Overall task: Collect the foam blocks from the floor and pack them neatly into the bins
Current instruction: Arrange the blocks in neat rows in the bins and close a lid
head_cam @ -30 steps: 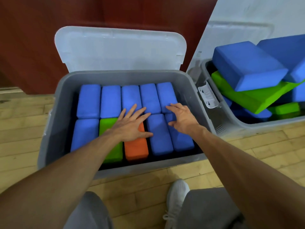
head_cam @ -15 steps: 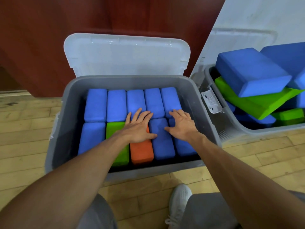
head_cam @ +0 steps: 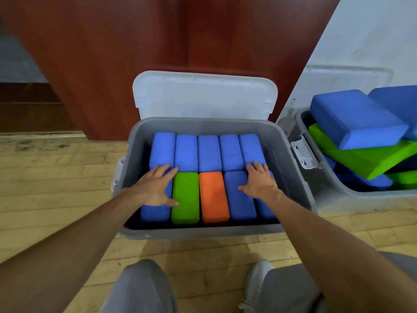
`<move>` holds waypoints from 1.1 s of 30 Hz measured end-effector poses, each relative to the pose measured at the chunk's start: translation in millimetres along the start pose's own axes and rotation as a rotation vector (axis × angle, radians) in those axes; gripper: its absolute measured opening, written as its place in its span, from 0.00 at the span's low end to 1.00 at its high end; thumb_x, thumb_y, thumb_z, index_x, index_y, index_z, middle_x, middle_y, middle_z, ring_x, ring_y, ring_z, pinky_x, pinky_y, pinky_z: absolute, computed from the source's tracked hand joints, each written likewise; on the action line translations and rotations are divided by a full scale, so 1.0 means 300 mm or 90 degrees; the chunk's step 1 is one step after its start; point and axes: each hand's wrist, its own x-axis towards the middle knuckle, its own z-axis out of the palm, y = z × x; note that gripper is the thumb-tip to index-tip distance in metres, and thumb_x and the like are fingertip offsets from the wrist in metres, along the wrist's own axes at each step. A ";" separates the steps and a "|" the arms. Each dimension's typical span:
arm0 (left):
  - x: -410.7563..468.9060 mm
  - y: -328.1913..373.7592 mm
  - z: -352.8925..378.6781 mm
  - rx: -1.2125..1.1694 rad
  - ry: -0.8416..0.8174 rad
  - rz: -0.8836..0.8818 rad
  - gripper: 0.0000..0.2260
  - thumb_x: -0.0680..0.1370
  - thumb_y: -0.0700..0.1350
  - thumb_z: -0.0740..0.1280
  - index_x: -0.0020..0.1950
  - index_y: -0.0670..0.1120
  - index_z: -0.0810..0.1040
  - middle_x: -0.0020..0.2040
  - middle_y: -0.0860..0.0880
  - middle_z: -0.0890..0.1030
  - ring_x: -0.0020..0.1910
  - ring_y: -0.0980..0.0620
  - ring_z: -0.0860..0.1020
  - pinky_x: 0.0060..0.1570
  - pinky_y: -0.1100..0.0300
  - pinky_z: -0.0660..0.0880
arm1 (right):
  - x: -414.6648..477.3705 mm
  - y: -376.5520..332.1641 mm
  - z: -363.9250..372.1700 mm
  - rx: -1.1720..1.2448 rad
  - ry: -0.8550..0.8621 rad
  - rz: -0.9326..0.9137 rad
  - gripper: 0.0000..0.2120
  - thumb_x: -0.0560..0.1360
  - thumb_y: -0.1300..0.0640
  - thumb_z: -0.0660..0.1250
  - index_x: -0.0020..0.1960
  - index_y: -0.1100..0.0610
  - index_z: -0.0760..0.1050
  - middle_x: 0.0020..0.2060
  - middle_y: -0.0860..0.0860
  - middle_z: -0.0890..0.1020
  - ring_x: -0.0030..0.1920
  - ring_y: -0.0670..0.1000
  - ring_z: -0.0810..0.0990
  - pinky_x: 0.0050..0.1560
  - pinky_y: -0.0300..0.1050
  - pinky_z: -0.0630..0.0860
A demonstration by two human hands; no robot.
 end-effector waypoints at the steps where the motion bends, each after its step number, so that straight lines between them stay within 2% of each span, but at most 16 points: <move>1: -0.005 0.017 0.019 -0.024 0.004 -0.014 0.50 0.70 0.65 0.69 0.79 0.52 0.40 0.79 0.46 0.40 0.78 0.43 0.41 0.76 0.50 0.46 | -0.008 -0.007 0.005 0.001 -0.015 0.003 0.41 0.76 0.47 0.66 0.79 0.55 0.46 0.78 0.52 0.43 0.78 0.59 0.42 0.75 0.60 0.54; 3: -0.004 0.054 0.040 -0.055 0.030 -0.042 0.49 0.70 0.63 0.70 0.78 0.56 0.40 0.79 0.48 0.40 0.77 0.42 0.39 0.75 0.46 0.45 | -0.023 -0.024 0.019 -0.007 -0.019 0.007 0.39 0.76 0.51 0.63 0.79 0.55 0.45 0.78 0.54 0.41 0.77 0.60 0.43 0.75 0.61 0.52; 5: 0.006 0.080 0.044 -0.064 0.033 -0.061 0.48 0.71 0.60 0.71 0.78 0.58 0.40 0.79 0.50 0.40 0.77 0.41 0.38 0.75 0.44 0.44 | -0.035 -0.034 0.021 -0.029 0.003 0.003 0.39 0.74 0.52 0.63 0.79 0.55 0.47 0.78 0.56 0.43 0.77 0.60 0.48 0.74 0.60 0.55; 8: 0.022 0.120 0.048 -0.067 0.015 -0.113 0.45 0.71 0.52 0.69 0.78 0.57 0.41 0.78 0.52 0.39 0.76 0.40 0.35 0.74 0.41 0.40 | -0.032 -0.022 0.004 -0.056 0.020 -0.007 0.39 0.71 0.51 0.64 0.77 0.56 0.51 0.77 0.56 0.50 0.75 0.59 0.55 0.70 0.57 0.62; 11: 0.052 0.161 0.040 -0.091 -0.009 -0.152 0.45 0.69 0.44 0.67 0.78 0.56 0.43 0.78 0.50 0.39 0.75 0.38 0.34 0.73 0.38 0.39 | -0.011 -0.009 -0.017 -0.077 0.027 -0.022 0.36 0.70 0.50 0.66 0.74 0.56 0.56 0.71 0.56 0.59 0.69 0.58 0.62 0.62 0.54 0.69; 14: 0.084 0.184 -0.002 -0.073 -0.028 -0.182 0.43 0.67 0.43 0.70 0.77 0.53 0.50 0.75 0.49 0.48 0.74 0.34 0.46 0.72 0.39 0.52 | 0.039 -0.009 -0.047 -0.087 -0.003 -0.045 0.35 0.69 0.50 0.69 0.70 0.57 0.58 0.67 0.55 0.61 0.65 0.58 0.65 0.55 0.53 0.73; 16: 0.106 0.216 -0.047 0.000 -0.041 -0.194 0.40 0.67 0.43 0.71 0.74 0.49 0.54 0.72 0.45 0.53 0.70 0.31 0.56 0.67 0.42 0.62 | 0.077 -0.009 -0.076 -0.089 -0.041 -0.054 0.40 0.67 0.48 0.74 0.71 0.58 0.58 0.69 0.55 0.59 0.66 0.59 0.65 0.54 0.54 0.76; 18: 0.129 0.242 -0.085 0.068 -0.055 -0.204 0.36 0.69 0.44 0.70 0.73 0.46 0.56 0.71 0.43 0.56 0.66 0.31 0.63 0.63 0.45 0.66 | 0.096 -0.005 -0.099 -0.102 -0.078 -0.069 0.43 0.67 0.46 0.76 0.72 0.59 0.56 0.70 0.55 0.57 0.67 0.61 0.64 0.56 0.58 0.76; 19: 0.141 0.249 -0.103 0.063 -0.051 -0.202 0.31 0.71 0.44 0.68 0.72 0.45 0.59 0.71 0.42 0.59 0.65 0.33 0.66 0.61 0.46 0.67 | 0.100 0.003 -0.108 -0.099 -0.090 -0.083 0.41 0.68 0.48 0.75 0.72 0.59 0.57 0.71 0.56 0.56 0.68 0.62 0.64 0.57 0.59 0.76; 21: 0.157 0.267 -0.149 -0.029 -0.040 -0.166 0.21 0.76 0.46 0.64 0.68 0.43 0.66 0.68 0.41 0.65 0.63 0.37 0.70 0.59 0.49 0.69 | 0.091 0.029 -0.138 -0.049 -0.111 -0.114 0.30 0.73 0.54 0.68 0.70 0.61 0.61 0.72 0.58 0.57 0.68 0.63 0.64 0.60 0.58 0.74; 23: 0.154 0.314 -0.216 -0.140 -0.084 -0.098 0.18 0.77 0.45 0.64 0.66 0.43 0.70 0.66 0.41 0.72 0.61 0.42 0.73 0.57 0.55 0.70 | 0.068 0.066 -0.188 0.024 -0.138 -0.148 0.19 0.75 0.59 0.63 0.64 0.62 0.67 0.67 0.60 0.67 0.65 0.62 0.70 0.59 0.54 0.73; 25: 0.127 0.384 -0.310 -0.189 -0.137 -0.063 0.18 0.77 0.44 0.65 0.66 0.44 0.73 0.62 0.44 0.76 0.60 0.46 0.75 0.56 0.59 0.71 | 0.025 0.101 -0.265 0.071 -0.184 -0.174 0.08 0.75 0.61 0.61 0.54 0.60 0.72 0.54 0.58 0.76 0.57 0.61 0.76 0.49 0.50 0.74; 26: 0.104 0.424 -0.365 -0.204 -0.158 -0.062 0.17 0.77 0.44 0.65 0.66 0.45 0.73 0.61 0.45 0.77 0.59 0.46 0.76 0.56 0.59 0.71 | -0.006 0.117 -0.314 0.079 -0.207 -0.178 0.03 0.75 0.61 0.61 0.47 0.59 0.72 0.48 0.57 0.76 0.53 0.60 0.78 0.43 0.48 0.72; 27: 0.076 0.459 -0.422 -0.216 -0.176 -0.065 0.16 0.78 0.44 0.64 0.65 0.46 0.74 0.60 0.45 0.77 0.59 0.46 0.76 0.57 0.58 0.73 | -0.040 0.130 -0.371 0.082 -0.227 -0.175 0.03 0.75 0.61 0.60 0.45 0.60 0.72 0.45 0.56 0.77 0.50 0.60 0.78 0.41 0.46 0.71; 30: -0.052 0.555 -0.622 -0.236 -0.231 -0.065 0.13 0.79 0.45 0.62 0.63 0.46 0.75 0.57 0.46 0.78 0.56 0.46 0.76 0.57 0.53 0.75 | -0.174 0.159 -0.570 0.110 -0.276 -0.155 0.11 0.77 0.60 0.59 0.54 0.62 0.76 0.51 0.57 0.80 0.52 0.58 0.78 0.48 0.48 0.76; 33: -0.211 0.635 -0.847 -0.243 -0.238 -0.079 0.11 0.79 0.44 0.61 0.60 0.44 0.77 0.55 0.46 0.79 0.56 0.46 0.77 0.54 0.55 0.74 | -0.329 0.194 -0.810 0.157 -0.314 -0.131 0.12 0.77 0.58 0.60 0.58 0.59 0.77 0.55 0.54 0.80 0.56 0.56 0.78 0.51 0.46 0.74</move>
